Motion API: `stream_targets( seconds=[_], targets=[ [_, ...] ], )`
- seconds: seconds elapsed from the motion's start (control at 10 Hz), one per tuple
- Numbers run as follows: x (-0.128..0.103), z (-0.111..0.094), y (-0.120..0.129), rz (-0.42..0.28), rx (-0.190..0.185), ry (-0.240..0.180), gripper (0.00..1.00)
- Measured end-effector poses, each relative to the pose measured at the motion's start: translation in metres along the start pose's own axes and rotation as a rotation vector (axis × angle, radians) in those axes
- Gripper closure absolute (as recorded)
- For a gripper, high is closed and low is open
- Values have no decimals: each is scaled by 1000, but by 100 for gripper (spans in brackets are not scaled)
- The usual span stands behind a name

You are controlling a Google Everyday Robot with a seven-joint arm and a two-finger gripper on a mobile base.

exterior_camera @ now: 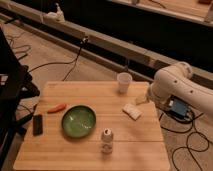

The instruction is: Knock the bottle over

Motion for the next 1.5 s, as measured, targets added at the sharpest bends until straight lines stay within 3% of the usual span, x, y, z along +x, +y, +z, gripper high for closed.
stream_targets(
  seconds=[1.4,1.5],
  targets=[
    [1,1,0,1,-1,2,20],
    [1,1,0,1,-1,2,25]
  ],
)
